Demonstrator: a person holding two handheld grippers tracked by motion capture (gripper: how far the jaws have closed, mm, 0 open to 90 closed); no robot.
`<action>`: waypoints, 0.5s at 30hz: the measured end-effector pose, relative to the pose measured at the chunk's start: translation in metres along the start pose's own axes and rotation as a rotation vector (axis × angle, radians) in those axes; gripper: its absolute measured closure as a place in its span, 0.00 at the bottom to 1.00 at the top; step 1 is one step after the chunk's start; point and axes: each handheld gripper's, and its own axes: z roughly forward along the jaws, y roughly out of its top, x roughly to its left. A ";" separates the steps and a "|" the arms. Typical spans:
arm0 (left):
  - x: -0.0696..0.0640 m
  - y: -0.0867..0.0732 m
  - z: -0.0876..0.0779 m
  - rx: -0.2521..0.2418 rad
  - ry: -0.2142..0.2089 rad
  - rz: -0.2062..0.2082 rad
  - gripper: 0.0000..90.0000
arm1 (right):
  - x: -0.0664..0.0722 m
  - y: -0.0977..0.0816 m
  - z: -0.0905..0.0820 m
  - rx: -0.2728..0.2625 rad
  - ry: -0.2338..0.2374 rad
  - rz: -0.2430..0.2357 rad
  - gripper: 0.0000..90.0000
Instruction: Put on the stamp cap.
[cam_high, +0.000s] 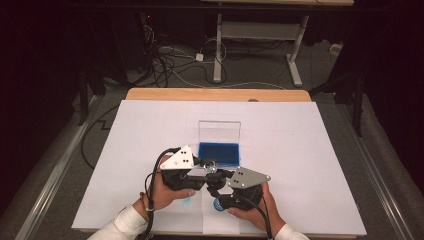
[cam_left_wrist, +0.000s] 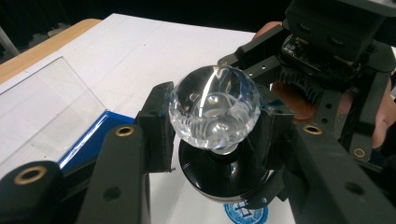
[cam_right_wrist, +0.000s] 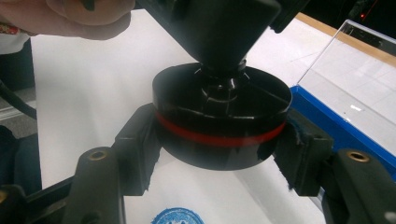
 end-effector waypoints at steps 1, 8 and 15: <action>0.000 0.000 0.000 0.000 0.002 0.000 0.61 | 0.000 0.000 0.000 0.000 -0.004 -0.001 0.42; 0.002 0.001 -0.003 -0.007 0.013 -0.004 0.61 | 0.000 -0.002 0.002 0.017 -0.012 -0.004 0.40; 0.002 0.002 -0.005 -0.010 0.012 -0.003 0.61 | 0.001 -0.003 0.003 0.022 -0.013 -0.008 0.38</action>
